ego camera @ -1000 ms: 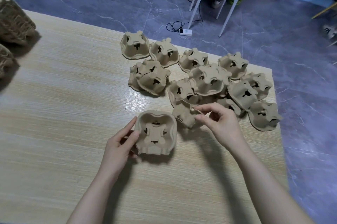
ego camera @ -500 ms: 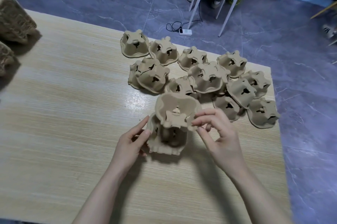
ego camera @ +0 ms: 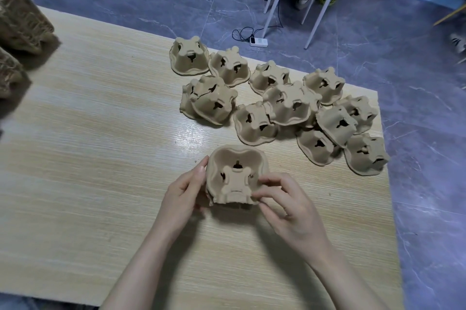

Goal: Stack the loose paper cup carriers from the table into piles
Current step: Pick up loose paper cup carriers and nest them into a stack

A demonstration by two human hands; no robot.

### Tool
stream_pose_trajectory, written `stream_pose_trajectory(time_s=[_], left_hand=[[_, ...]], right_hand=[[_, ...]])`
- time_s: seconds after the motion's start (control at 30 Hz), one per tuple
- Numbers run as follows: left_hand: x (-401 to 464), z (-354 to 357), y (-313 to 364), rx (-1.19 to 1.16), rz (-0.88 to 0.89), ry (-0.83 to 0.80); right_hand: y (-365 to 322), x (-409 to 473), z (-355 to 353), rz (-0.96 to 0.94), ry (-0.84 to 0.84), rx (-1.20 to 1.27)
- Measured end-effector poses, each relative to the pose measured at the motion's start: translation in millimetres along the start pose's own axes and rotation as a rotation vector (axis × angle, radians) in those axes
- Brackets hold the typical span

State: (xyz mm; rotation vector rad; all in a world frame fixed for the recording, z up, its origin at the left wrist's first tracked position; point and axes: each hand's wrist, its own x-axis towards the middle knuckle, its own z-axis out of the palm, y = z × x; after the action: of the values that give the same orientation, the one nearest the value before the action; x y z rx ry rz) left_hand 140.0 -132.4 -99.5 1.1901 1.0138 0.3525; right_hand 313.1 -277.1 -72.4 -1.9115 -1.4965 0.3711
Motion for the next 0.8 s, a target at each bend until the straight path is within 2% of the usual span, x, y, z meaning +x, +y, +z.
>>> stream_pose_trajectory(time_s=[0.43, 0.57, 0.67, 0.8], left_hand=[[3, -8, -7, 0.012, -0.03, -0.004], [4, -9, -8, 0.016, -0.015, -0.017], [4, -8, -8, 0.018, -0.007, -0.023], [4, -9, -10, 0.022, 0.007, -0.034]], right_hand=[[-2, -10, 13, 0.141, -0.044, 0.144], [-1, 7, 7, 0.093, -0.007, 0.063], [9, 39, -7, 0.066, 0.088, -0.032], [32, 96, -33, 0.192, 0.21, -0.183]])
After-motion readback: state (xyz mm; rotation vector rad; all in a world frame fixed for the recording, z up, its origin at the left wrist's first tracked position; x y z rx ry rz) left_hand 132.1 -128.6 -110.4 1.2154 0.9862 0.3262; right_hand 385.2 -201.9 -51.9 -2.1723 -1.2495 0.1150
